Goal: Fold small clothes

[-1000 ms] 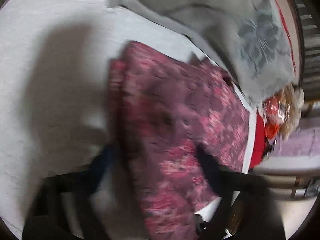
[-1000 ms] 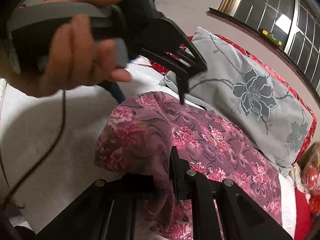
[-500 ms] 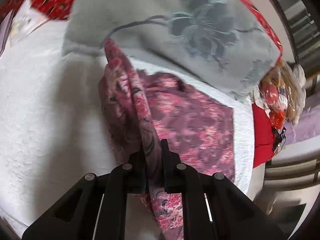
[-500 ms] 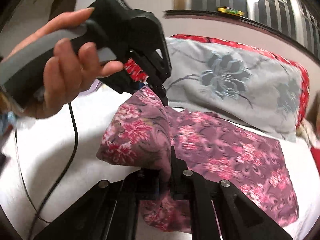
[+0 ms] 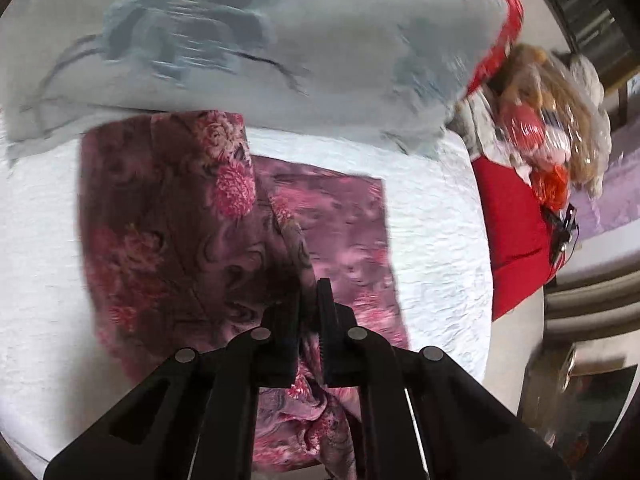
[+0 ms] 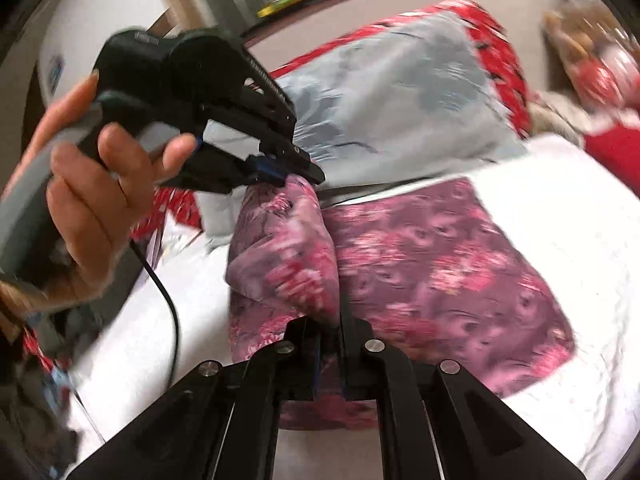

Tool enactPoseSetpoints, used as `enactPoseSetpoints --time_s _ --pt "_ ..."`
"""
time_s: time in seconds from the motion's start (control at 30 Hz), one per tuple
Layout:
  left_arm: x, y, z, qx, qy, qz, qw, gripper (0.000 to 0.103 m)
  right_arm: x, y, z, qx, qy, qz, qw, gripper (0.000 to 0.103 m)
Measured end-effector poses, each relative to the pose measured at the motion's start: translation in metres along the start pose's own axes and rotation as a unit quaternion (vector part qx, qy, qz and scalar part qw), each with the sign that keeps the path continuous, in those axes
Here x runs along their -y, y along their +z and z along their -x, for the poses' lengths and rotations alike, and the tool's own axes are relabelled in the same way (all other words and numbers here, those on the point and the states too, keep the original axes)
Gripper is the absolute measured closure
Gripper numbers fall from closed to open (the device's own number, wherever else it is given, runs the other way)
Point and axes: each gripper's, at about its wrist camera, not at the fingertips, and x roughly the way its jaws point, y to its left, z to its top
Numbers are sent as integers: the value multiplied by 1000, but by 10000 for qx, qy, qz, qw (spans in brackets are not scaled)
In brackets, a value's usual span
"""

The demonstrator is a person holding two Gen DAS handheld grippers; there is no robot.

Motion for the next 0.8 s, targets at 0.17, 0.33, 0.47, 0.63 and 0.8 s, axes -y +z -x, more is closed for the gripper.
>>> enactPoseSetpoints --time_s 0.17,0.33,0.47,0.63,0.8 --pt "53 0 -38 -237 -155 -294 9992 97 57 2 14 -7 -26 -934 9956 98" --pt "62 -1 -43 -238 -539 -144 9982 95 111 -14 -3 -724 -59 -1958 9780 96" --pt "19 0 -7 261 -561 298 9976 55 123 -11 17 -672 -190 -1780 9816 92" --pt "-73 -23 26 763 139 903 9929 44 123 36 37 -152 -63 -1375 9904 66" --pt "-141 -67 16 743 -255 1623 9836 44 102 84 -33 -646 380 -919 9929 44"
